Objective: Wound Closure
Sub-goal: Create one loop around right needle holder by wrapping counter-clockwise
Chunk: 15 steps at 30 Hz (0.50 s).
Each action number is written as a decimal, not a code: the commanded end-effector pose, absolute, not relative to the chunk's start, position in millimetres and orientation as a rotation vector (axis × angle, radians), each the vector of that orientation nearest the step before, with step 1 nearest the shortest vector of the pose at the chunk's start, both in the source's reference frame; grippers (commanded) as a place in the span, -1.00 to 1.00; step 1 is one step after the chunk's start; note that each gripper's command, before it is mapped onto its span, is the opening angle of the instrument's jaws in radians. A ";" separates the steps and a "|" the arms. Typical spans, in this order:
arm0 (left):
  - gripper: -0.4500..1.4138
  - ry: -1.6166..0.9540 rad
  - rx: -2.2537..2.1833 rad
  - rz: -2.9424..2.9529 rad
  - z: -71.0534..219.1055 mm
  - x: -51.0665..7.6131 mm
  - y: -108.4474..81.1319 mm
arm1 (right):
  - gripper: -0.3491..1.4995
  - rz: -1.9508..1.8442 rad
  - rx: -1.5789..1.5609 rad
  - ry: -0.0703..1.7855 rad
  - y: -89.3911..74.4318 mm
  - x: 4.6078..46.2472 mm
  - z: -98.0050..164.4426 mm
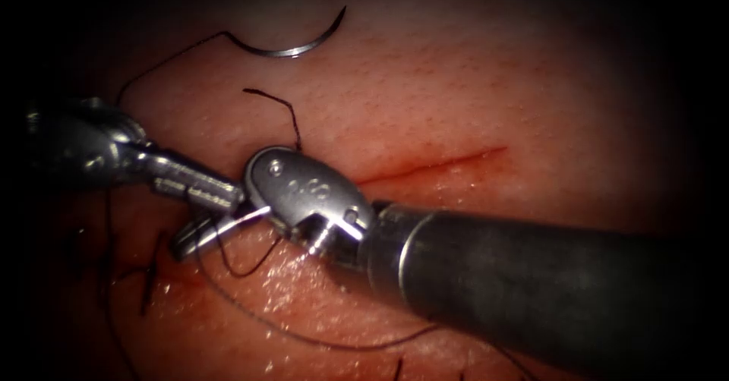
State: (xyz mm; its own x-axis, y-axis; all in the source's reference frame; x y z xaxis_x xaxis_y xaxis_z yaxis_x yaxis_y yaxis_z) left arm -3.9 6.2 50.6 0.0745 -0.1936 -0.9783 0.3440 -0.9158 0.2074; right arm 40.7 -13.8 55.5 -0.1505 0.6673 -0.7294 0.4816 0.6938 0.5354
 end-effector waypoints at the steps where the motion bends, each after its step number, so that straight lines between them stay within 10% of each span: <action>1: -1.00 0.147 1.973 -1.893 51.3 -4.1 6.8 | -1.00 0.246 0.902 1.814 -13.6 41.3 55.6; 15: -1.00 0.144 1.932 -1.911 55.0 -1.7 6.6 | -1.00 0.699 0.942 1.849 -13.6 37.8 55.8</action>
